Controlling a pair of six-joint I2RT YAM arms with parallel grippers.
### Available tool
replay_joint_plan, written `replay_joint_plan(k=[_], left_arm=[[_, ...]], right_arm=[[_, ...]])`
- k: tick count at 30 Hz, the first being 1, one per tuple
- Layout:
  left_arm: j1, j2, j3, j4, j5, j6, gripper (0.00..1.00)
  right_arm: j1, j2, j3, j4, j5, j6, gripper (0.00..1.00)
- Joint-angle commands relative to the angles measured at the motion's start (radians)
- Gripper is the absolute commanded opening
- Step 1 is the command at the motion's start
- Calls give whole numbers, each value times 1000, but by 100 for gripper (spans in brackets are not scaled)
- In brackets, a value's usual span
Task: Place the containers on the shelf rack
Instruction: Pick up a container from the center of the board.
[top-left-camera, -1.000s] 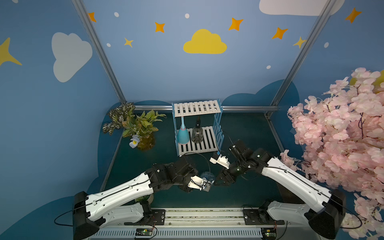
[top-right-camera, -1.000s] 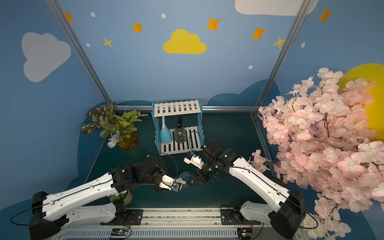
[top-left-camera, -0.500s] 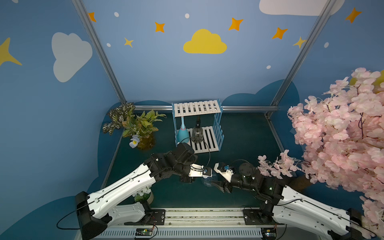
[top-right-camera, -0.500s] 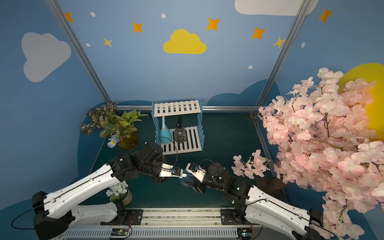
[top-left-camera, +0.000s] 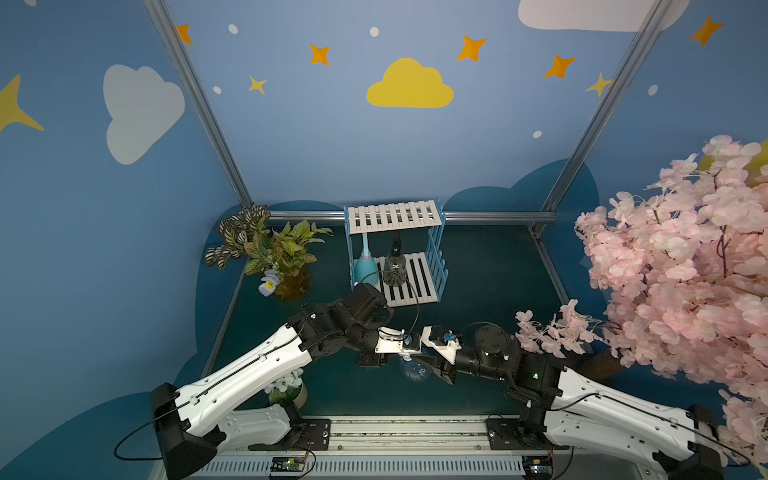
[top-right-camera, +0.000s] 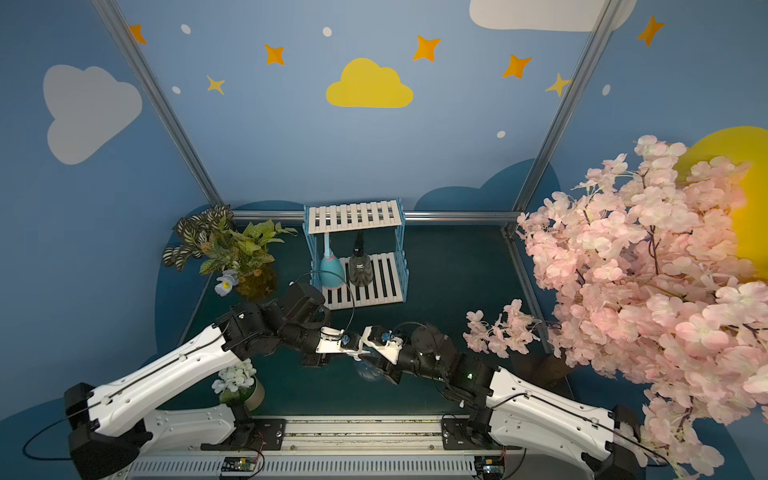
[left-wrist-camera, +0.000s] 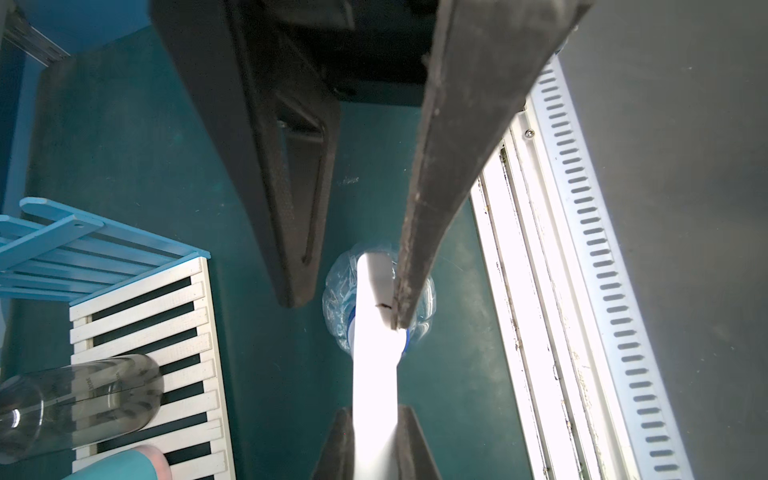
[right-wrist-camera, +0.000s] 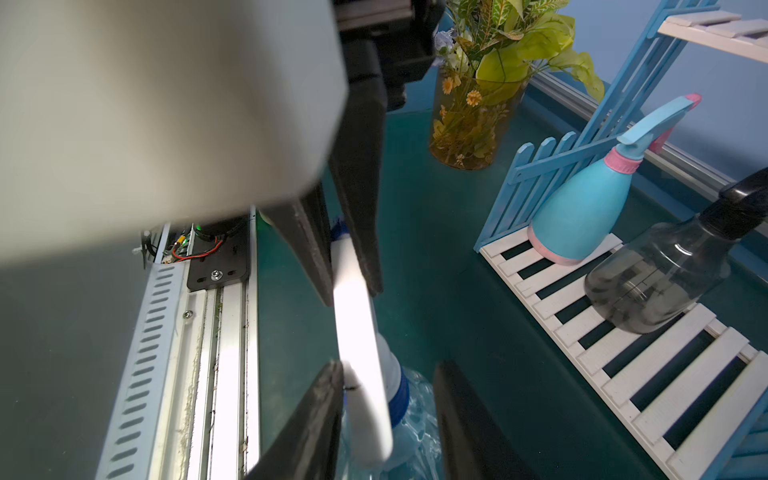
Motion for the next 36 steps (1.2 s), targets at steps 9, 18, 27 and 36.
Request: replay_joint_plan(k=[9, 18, 27, 36], left_arm=[[54, -33, 27, 31, 148, -43, 2], [59, -28, 27, 31, 173, -42, 2], [96, -53, -27, 155, 117, -158, 71], [318, -212, -179, 403, 161, -495, 100]], right_arm=[[5, 26, 32, 2, -55, 79, 36], [2, 19, 44, -5, -66, 50, 19], [-4, 7, 16, 37, 24, 80, 0], [-34, -1, -76, 183, 332, 163, 0]])
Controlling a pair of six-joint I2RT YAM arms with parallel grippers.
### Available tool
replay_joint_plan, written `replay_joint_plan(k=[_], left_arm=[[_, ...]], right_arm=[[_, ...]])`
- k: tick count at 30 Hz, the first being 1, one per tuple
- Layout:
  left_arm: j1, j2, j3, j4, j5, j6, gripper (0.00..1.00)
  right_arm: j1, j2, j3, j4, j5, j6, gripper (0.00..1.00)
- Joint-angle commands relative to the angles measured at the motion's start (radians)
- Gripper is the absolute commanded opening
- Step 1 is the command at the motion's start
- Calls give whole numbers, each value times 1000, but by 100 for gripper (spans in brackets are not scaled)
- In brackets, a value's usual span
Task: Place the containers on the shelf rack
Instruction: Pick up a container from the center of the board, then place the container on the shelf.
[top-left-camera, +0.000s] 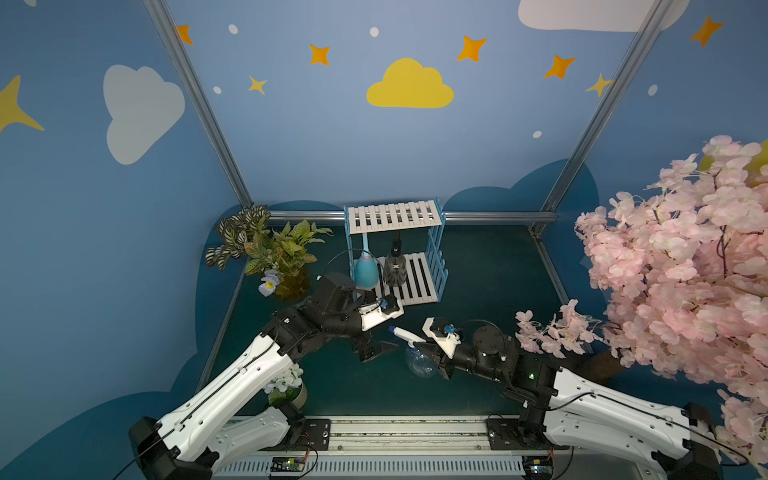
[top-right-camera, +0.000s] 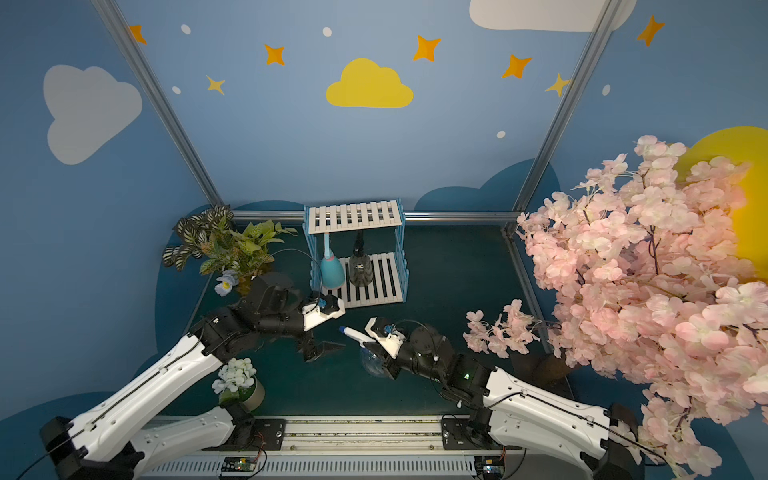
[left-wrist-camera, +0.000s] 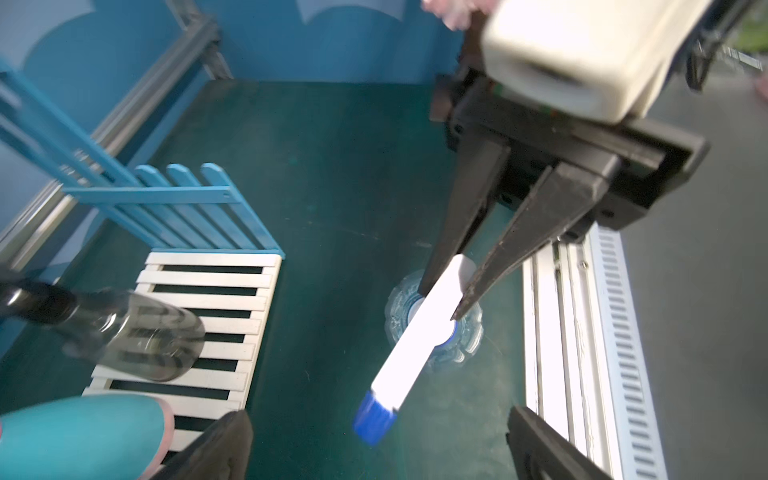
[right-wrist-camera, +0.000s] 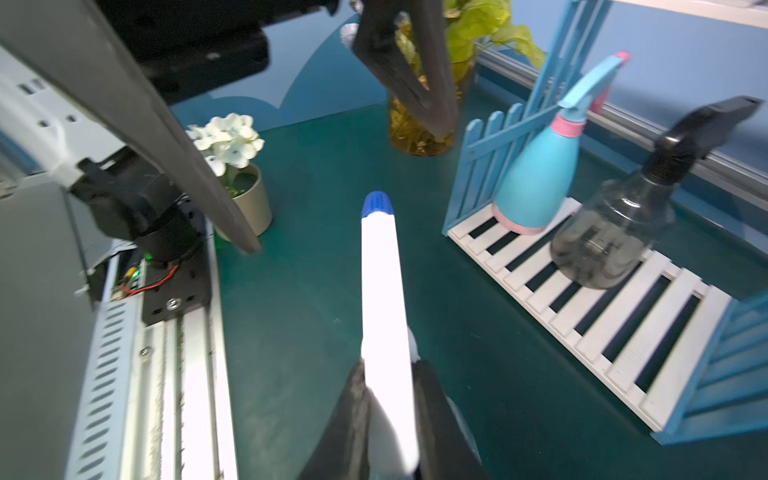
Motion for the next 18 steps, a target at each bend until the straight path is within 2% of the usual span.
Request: replay_joint_plan(k=[1, 4, 7, 11, 18], left_arm=[[93, -66, -51, 145, 34, -216, 100], [189, -131, -128, 232, 27, -333, 100], [266, -180, -207, 319, -23, -428, 100], [309, -215, -265, 362, -73, -447, 100], [312, -253, -325, 386, -121, -414, 100]], right_arm=[[-24, -9, -38, 155, 183, 50, 0], [-50, 35, -63, 322, 308, 42, 0], [-84, 108, -47, 473, 370, 15, 0], [-146, 233, 25, 600, 385, 14, 0], [-215, 472, 168, 757, 437, 28, 0]])
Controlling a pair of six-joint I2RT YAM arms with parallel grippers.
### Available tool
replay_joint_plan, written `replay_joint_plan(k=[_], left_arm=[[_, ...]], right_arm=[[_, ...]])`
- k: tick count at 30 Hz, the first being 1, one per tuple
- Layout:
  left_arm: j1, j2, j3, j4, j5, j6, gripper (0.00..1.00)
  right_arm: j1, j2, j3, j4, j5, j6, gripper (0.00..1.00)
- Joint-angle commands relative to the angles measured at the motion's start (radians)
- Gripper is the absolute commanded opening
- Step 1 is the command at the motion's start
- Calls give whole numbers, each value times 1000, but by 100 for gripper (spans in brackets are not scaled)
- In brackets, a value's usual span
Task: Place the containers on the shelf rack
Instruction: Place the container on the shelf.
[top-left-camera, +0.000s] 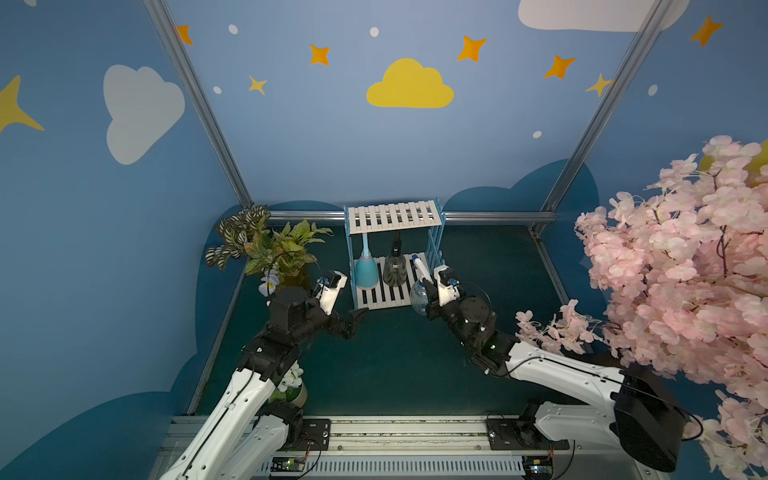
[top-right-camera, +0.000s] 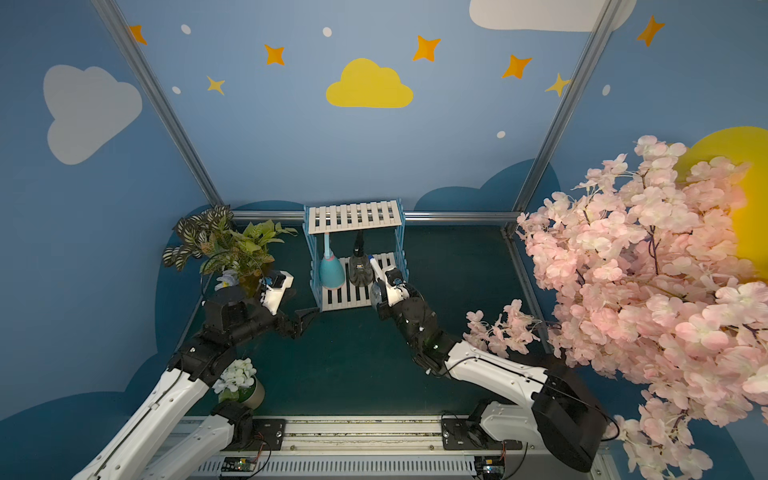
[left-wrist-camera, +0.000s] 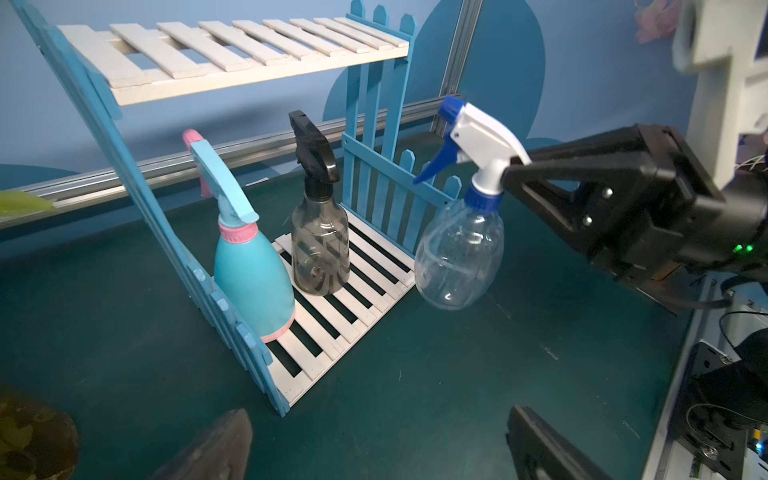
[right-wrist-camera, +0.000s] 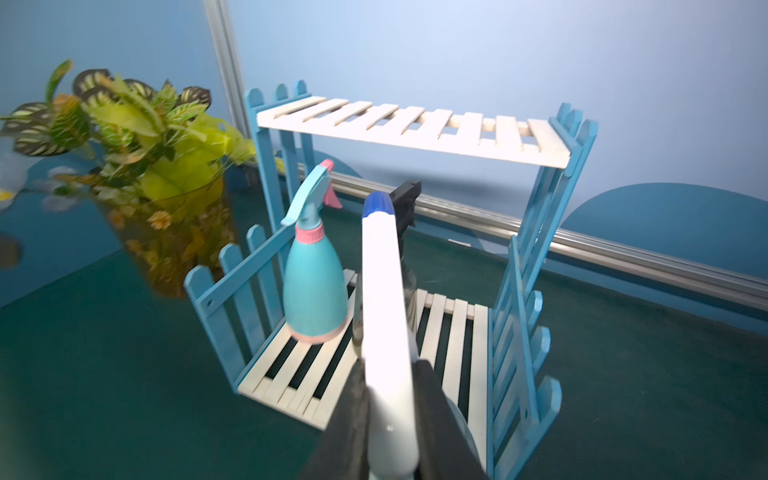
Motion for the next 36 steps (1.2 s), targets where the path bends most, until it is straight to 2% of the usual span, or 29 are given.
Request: replay_joint_plan(k=[1, 11, 27, 36], left_arm=[[4, -18, -16, 51, -27, 2, 100], [3, -23, -33, 66, 2, 21, 100], [4, -17, -30, 59, 4, 45, 100], [4, -16, -31, 58, 6, 50, 100]], right_arm=[[-23, 85, 87, 166, 61, 12, 0], [-75, 277, 163, 322, 135, 76, 0], [-74, 424, 99, 540, 187, 74, 0], [-93, 475, 118, 543, 198, 70, 0]])
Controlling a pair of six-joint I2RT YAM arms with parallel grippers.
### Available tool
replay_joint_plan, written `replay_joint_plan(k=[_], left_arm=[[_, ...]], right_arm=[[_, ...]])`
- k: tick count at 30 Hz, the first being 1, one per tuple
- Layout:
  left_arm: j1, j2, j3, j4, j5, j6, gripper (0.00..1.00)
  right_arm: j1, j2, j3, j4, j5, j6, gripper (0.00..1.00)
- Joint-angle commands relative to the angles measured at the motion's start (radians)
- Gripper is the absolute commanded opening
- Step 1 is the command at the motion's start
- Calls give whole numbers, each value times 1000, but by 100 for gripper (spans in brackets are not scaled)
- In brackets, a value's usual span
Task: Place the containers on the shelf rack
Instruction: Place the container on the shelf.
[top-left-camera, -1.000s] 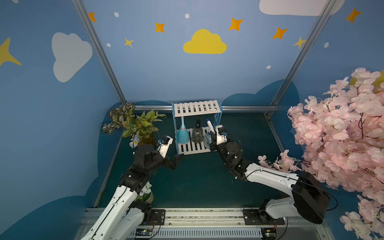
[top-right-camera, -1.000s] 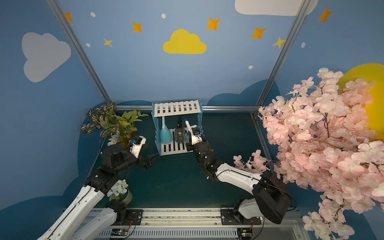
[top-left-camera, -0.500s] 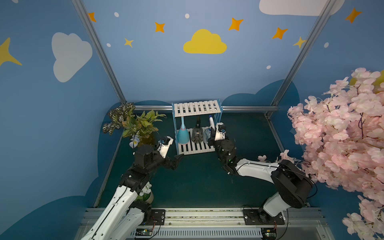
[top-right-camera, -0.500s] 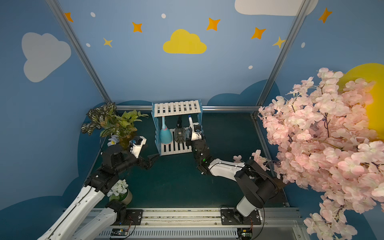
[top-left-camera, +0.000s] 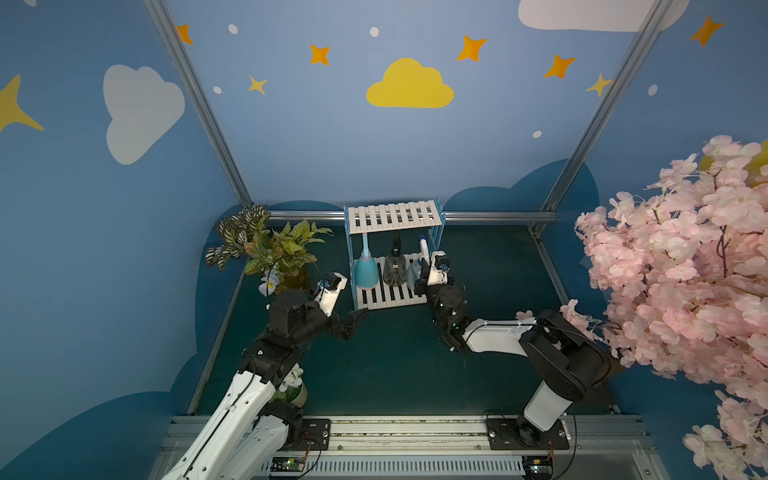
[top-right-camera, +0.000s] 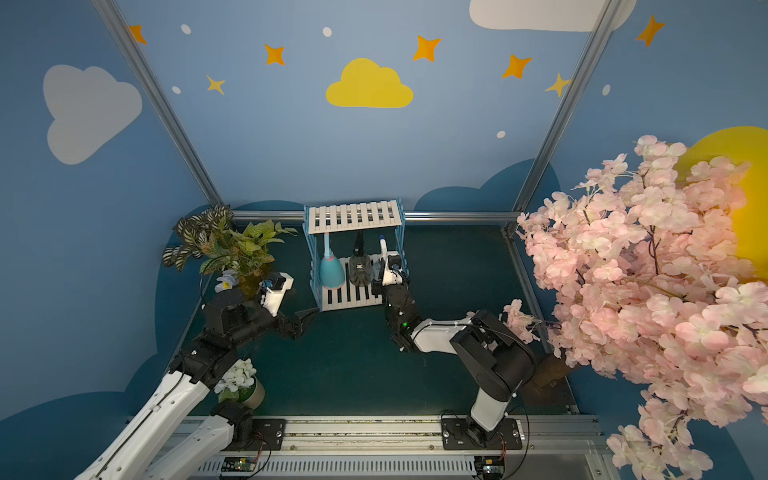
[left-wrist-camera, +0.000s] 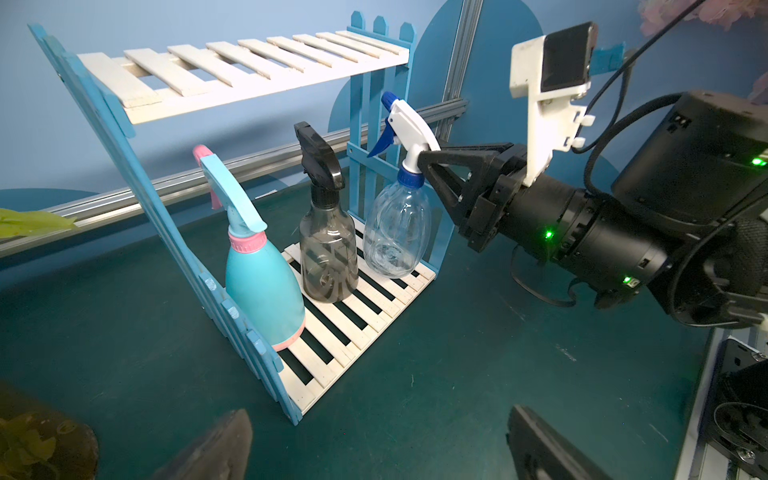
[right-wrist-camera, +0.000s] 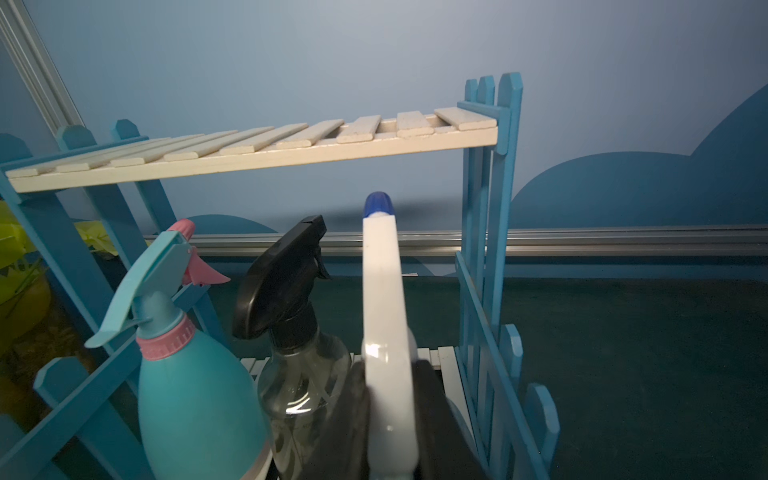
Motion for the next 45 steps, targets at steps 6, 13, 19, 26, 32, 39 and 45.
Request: replay_joint_plan(k=[6, 13, 19, 26, 32, 39, 45], left_arm=[[3, -3, -3, 18, 17, 15, 100], [3, -3, -4, 20, 18, 14, 100], [4, -3, -4, 21, 19, 15, 100], [3, -2, -5, 22, 19, 15, 100], [3, -4, -5, 21, 18, 14, 100], [3, -6, -7, 20, 17, 13, 100], [3, -8, -8, 18, 16, 10, 100]], right_arm=[[-25, 55, 40, 61, 6, 3, 0], [-38, 102, 78, 60, 2, 11, 0], [-42, 126, 89, 47, 19, 32, 0], [-45, 145, 90, -5, 32, 78, 0], [-45, 149, 96, -38, 45, 82, 3], [-42, 143, 104, -67, 47, 69, 26], [-40, 135, 113, -88, 47, 65, 34]])
